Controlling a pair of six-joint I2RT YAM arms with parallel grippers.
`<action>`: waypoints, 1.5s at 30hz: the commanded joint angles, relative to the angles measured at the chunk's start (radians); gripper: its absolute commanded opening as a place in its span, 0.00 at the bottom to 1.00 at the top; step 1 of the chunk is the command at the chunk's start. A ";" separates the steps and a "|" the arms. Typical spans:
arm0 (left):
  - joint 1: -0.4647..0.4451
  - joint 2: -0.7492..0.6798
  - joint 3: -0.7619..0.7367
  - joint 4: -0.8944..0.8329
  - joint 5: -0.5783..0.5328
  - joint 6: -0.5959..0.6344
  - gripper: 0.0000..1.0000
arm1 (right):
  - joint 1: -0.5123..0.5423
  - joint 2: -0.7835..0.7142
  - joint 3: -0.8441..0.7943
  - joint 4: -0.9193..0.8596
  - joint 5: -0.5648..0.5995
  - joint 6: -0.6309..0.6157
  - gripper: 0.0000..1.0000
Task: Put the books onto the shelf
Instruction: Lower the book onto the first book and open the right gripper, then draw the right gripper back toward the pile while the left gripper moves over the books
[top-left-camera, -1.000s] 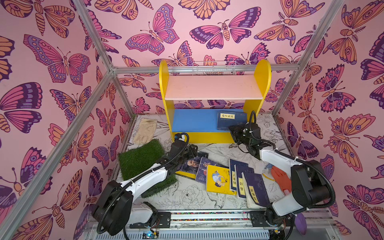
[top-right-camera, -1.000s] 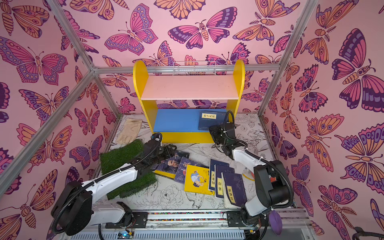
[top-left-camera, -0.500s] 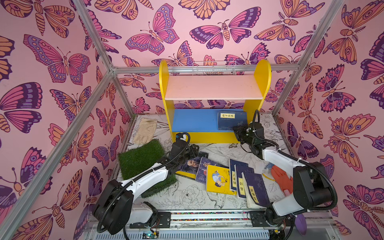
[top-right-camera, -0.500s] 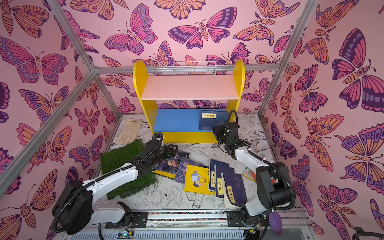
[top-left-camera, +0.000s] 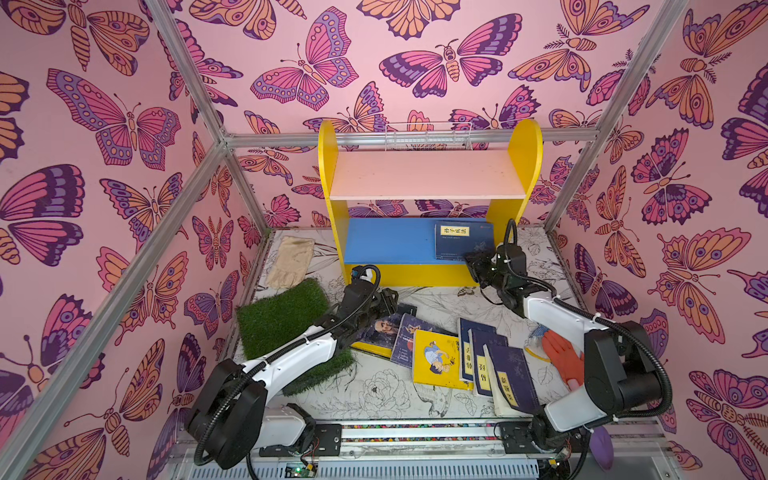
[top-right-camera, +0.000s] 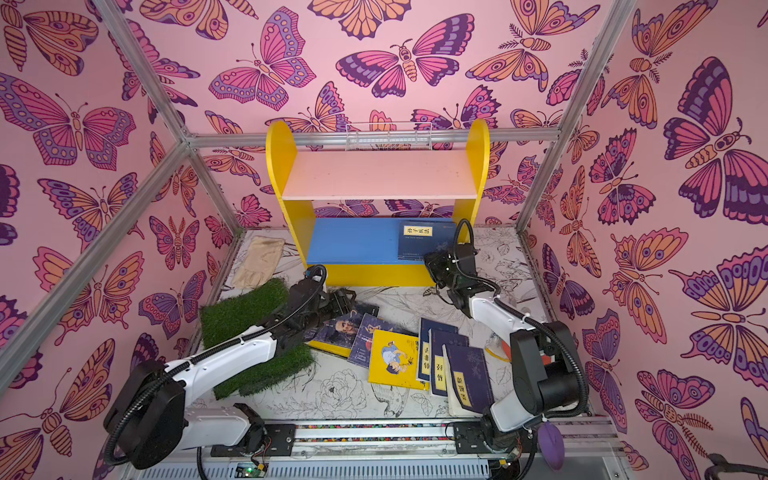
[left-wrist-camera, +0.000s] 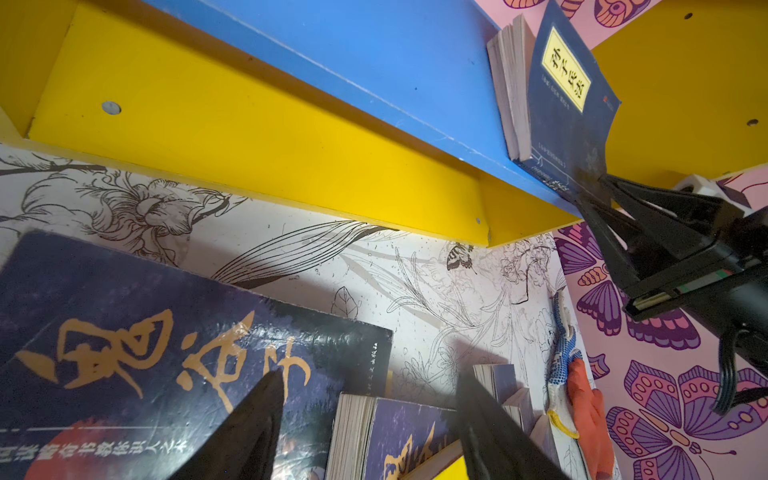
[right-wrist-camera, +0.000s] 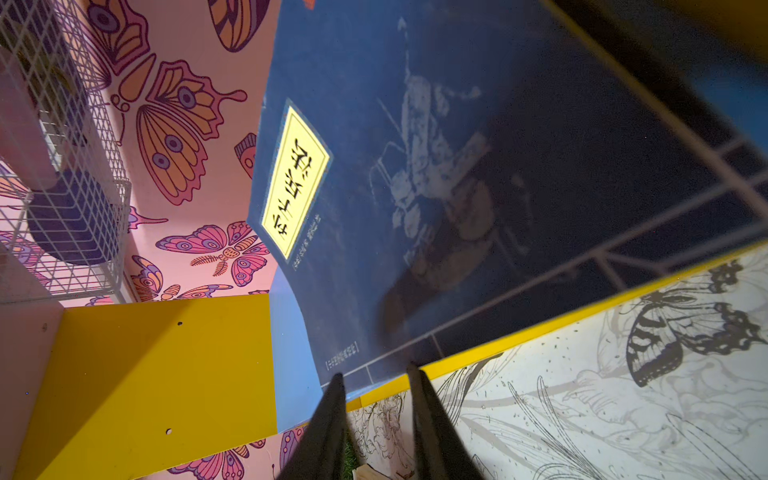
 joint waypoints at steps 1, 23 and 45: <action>-0.005 0.009 0.016 -0.008 0.002 0.025 0.68 | -0.012 0.014 0.039 0.019 0.011 -0.010 0.27; -0.066 0.063 0.076 -0.012 0.029 0.142 0.69 | -0.031 -0.134 -0.058 -0.032 0.028 -0.060 0.28; -0.371 0.457 0.424 -0.218 0.218 0.655 0.90 | -0.296 -0.760 -0.504 -1.151 0.191 -0.220 0.91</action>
